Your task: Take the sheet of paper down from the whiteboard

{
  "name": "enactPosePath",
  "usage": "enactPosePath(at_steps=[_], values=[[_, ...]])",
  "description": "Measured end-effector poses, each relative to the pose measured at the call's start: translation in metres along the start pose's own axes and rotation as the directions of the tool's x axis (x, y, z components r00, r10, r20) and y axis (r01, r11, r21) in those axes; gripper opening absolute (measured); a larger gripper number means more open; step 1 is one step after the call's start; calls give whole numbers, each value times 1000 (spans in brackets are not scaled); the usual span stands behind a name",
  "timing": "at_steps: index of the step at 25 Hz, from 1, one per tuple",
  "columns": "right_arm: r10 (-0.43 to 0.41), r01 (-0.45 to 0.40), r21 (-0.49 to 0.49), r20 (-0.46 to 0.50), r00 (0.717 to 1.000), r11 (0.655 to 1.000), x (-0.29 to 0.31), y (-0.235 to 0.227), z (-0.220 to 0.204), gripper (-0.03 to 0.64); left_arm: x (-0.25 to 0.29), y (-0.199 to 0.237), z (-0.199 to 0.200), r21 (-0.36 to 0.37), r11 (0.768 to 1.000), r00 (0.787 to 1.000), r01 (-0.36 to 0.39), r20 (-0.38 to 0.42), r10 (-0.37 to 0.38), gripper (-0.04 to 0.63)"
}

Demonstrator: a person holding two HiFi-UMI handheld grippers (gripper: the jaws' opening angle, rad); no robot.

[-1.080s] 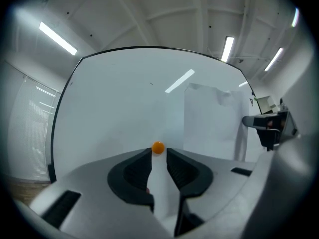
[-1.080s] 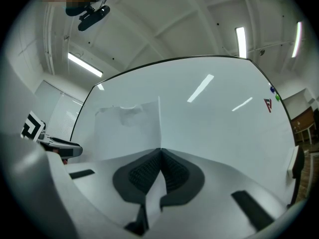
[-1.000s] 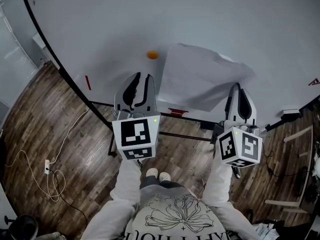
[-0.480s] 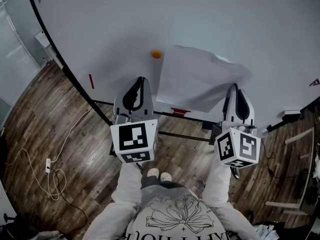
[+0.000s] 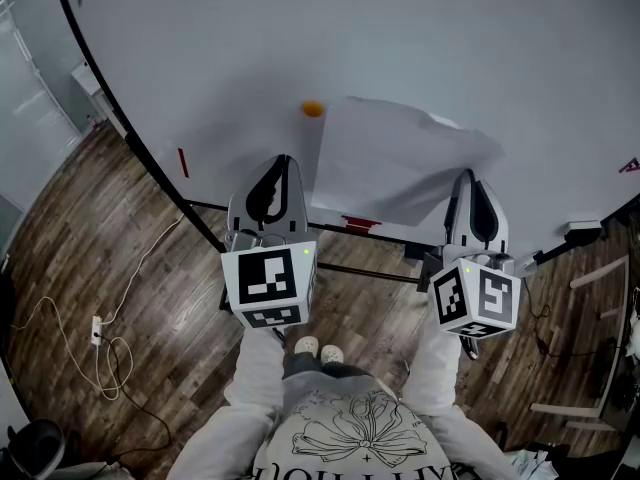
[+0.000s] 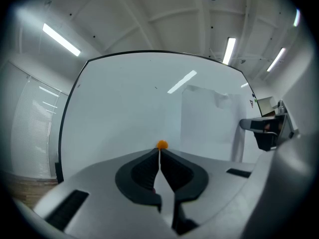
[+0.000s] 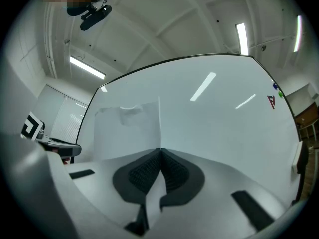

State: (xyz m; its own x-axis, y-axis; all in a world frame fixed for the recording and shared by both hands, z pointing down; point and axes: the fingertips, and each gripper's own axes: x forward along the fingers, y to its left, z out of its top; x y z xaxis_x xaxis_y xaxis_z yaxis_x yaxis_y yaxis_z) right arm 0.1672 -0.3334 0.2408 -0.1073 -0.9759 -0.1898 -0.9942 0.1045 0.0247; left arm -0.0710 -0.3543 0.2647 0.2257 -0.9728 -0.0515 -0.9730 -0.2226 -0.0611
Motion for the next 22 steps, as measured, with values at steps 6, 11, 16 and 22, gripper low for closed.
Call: enactPosePath(at_steps=[6,11,16,22], values=[[0,0,-2,-5,1000,1000,2,-1,-1,2,2,-1,0,1,1000,1000,1,-1,-1,13],[-1,1,-3,-10,1000,1000,3,-3,-2,2,4,-5,1,2,1000,1000,7,0,-7,13],[-2,2,-6,-12,1000,1000,2,-7,-2,3,5,-8,1,3,1000,1000,9,2,-9,14],[-7,6,-6,-11,1000,1000,4,-10,-2,2,9,-9,1,5,1000,1000,10,0,-10,14]])
